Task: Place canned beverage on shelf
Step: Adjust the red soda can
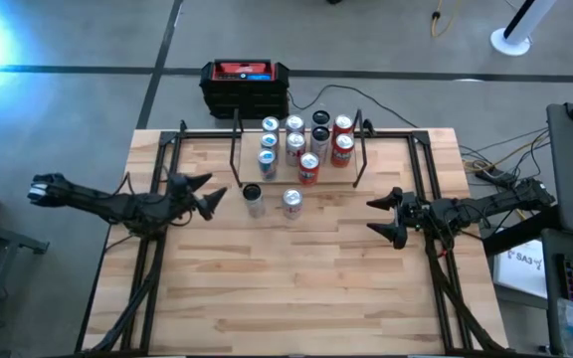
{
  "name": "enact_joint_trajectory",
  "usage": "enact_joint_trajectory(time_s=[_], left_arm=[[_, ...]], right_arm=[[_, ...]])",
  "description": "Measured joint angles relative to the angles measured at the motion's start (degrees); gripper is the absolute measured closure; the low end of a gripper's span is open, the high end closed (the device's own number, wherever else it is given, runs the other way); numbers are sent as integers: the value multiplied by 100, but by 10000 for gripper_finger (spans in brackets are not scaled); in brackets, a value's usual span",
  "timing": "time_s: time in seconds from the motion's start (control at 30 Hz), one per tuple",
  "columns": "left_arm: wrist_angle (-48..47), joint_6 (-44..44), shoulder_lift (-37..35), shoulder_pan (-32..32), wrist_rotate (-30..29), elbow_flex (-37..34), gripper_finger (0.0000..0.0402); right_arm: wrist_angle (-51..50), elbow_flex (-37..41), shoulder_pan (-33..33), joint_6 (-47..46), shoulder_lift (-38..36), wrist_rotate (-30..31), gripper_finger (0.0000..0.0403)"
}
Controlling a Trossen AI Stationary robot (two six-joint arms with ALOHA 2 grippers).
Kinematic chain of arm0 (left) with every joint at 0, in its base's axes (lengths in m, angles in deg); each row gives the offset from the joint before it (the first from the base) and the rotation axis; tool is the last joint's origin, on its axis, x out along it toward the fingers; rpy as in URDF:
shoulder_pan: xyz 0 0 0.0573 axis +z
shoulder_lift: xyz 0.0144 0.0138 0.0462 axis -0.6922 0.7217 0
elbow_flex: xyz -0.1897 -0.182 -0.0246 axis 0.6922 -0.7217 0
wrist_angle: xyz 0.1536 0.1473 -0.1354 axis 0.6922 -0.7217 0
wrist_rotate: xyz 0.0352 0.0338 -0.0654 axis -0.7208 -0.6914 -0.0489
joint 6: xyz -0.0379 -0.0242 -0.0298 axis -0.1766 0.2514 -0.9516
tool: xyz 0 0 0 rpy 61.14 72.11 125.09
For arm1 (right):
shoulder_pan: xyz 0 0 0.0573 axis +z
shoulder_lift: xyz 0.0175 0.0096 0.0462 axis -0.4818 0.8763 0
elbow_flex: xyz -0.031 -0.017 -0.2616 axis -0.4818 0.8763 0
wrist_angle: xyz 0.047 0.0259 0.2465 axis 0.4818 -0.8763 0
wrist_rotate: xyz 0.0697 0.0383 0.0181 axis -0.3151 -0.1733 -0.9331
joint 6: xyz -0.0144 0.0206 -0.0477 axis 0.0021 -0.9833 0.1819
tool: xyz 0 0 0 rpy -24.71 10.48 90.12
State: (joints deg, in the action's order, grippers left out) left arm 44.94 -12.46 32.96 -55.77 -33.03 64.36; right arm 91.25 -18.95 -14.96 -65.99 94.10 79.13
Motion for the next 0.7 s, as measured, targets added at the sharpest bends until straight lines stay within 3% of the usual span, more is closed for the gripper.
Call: enact_joint_trajectory(time_s=[0.37,0.7], left_arm=[[10,-240,-847,-2,75,-829,3],[14,-242,-863,-2,75,-996,3]], right_arm=[[0,2,-2,0,0,2,23],[0,0,-2,1,0,2,23]])
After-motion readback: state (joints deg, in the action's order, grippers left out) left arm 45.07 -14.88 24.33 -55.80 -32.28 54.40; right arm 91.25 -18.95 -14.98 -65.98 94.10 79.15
